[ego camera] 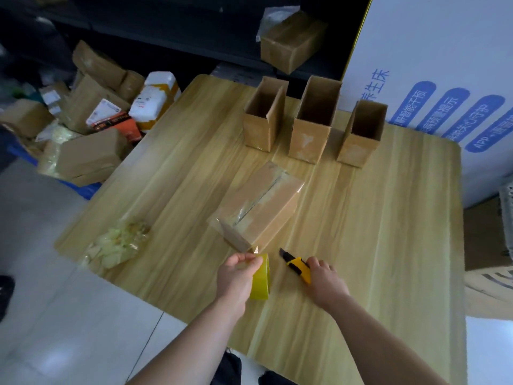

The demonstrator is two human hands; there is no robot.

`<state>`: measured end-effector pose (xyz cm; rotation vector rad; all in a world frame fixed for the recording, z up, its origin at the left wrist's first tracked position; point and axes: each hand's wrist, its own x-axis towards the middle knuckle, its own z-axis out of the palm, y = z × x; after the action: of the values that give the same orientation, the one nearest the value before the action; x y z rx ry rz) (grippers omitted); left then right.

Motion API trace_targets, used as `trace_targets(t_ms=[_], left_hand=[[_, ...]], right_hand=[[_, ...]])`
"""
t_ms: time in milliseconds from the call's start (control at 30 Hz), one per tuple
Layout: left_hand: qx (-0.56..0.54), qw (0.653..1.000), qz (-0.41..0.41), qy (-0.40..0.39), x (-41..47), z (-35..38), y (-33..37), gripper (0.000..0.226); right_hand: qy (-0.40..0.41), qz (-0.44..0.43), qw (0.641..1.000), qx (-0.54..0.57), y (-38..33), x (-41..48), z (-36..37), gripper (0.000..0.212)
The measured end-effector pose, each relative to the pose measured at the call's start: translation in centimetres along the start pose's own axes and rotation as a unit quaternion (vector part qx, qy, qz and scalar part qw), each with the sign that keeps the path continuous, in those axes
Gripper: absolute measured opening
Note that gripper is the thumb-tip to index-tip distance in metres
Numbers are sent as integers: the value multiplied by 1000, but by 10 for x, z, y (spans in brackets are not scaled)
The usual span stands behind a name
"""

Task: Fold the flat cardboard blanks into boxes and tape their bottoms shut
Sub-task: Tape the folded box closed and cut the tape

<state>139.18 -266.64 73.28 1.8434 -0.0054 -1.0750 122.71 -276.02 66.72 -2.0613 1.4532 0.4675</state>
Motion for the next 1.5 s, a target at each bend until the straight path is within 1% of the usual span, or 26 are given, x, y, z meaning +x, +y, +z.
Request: trace_targets(t_ms=[67,133,167,233,300,400,500,567,700,800,867,933,967,1033,1100,1167,1200,1233,1267,1300,1333,1367,1400,1433,1467,1500], left_hand=[[-13,1000,5,7,-1,1,3,16],[-16,1000,3,1,-2,0,5,16],[-10,1000,4,-1,-3,-1,7,15],[2,1000,17,-1,-2,-2,8,15],[12,1000,20,0,-2,-4,11,16],[16,1000,14,-9,0,-6,13,17],[22,1000,14,-18,3,-8,15,18],[33,999,13,-29,5,-8,15,18],[51,998,17,-43,8,-13,20,16],[91,994,27,-51,12,-18,22,17],[117,991,30,-53,14,-21,23,16],[127,990,32,-50,16,-23,21,17],[130,990,35,-44,16,-24,21,18],[132,990,45,-32,16,-24,21,20],[144,988,54,-20,17,-23,21,19],[149,987,60,-13,18,-21,21,18],[149,987,61,-9,19,-21,21,19],[150,987,62,-4,19,-21,21,20],[153,986,64,0,19,-20,21,21],[155,986,66,4,20,-20,21,22],[158,985,67,5,20,-20,21,22],[159,985,66,4,21,-20,21,22],[158,985,63,1,22,-20,20,22],[161,985,60,-2,23,-20,18,24],[169,984,61,-3,24,-20,16,25],[181,981,62,-2,25,-21,13,25]], right_hand=[[-7,-18,1000,21,-3,-4,-12,36],[14,-52,998,41,-5,-13,-34,31],[37,-85,995,33,-5,-18,-48,27],[81,-149,985,-1,-10,-30,-77,25],[97,-187,977,-35,-18,-36,-100,33],[88,-222,962,-136,-36,-35,-119,43],[72,-226,951,-196,-53,-32,-125,48],[64,-219,949,-218,-60,-29,-123,50],[54,-194,954,-221,-68,-22,-120,52],[37,-167,944,-282,-63,-17,-114,52],[22,-132,960,-245,-50,-12,-102,49],[4,-107,981,-164,-34,-7,-85,41],[-6,-93,987,-128,-27,-6,-74,36],[-16,-71,993,-98,-16,-2,-47,28],[-19,-50,994,-99,-11,-1,-25,29],[-15,-30,996,-77,-10,-1,-13,33],[-2,-22,998,-56,-12,-2,-11,35],[31,-20,999,-26,-16,-3,-12,37],[91,-32,995,15,-21,-4,-15,39],[168,-65,982,60,-28,-5,-19,40],[241,-117,959,96,-37,-6,-27,42],[294,-178,933,109,-46,-7,-35,44],[314,-237,913,102,-55,-7,-43,45],[308,-288,903,85,-63,-6,-49,43],[291,-324,898,68,-70,-4,-53,41],[268,-342,899,61,-74,-3,-55,40]])
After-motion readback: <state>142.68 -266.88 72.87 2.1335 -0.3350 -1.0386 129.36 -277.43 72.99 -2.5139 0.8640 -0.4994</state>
